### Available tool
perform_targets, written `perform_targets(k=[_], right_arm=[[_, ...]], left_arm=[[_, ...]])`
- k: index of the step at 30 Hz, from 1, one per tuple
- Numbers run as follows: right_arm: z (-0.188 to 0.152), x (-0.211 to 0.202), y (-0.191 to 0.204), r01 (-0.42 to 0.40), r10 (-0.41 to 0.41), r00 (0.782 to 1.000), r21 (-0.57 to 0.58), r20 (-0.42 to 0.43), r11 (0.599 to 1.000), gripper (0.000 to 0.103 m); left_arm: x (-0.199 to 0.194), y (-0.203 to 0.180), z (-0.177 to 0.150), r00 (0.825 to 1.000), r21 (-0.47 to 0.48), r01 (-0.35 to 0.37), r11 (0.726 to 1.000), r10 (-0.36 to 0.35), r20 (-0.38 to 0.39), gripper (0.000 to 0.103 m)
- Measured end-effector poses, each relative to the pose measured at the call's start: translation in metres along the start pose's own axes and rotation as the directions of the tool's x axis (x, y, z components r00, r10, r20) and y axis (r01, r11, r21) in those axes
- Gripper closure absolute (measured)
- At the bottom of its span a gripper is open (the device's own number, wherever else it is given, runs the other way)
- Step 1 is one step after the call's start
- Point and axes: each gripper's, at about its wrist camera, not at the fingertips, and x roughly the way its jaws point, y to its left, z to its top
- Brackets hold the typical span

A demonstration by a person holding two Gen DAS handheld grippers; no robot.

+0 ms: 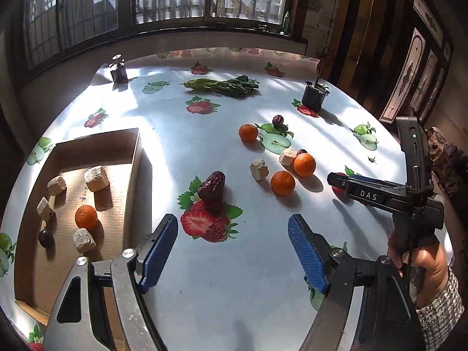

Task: Organize fruits
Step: 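Withdraw both open tools from the box back over the table, then grasp a mandarin orange with the left tool while the right tool grasps a red tomato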

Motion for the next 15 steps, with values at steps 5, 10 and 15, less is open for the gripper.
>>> perform_targets(k=[5,10,15], right_arm=[[-0.002,0.01,0.005,0.009,-0.009,1.0,-0.029,0.01,1.0,0.055],[-0.003,0.008,0.0,0.013,-0.013,1.0,-0.017,0.021,1.0,0.071],[-0.002,0.002,-0.019,0.006,-0.007,1.0,0.054,0.027,0.999,0.071]], left_arm=[[0.037,-0.024,0.016,0.997,0.017,0.076,0.997,-0.075,-0.035,0.042],[0.073,-0.034,0.03,0.986,-0.05,0.14,0.989,-0.144,-0.083,0.047],[0.103,-0.05,0.035,0.988,-0.014,0.11,0.994,-0.11,-0.104,0.047]])
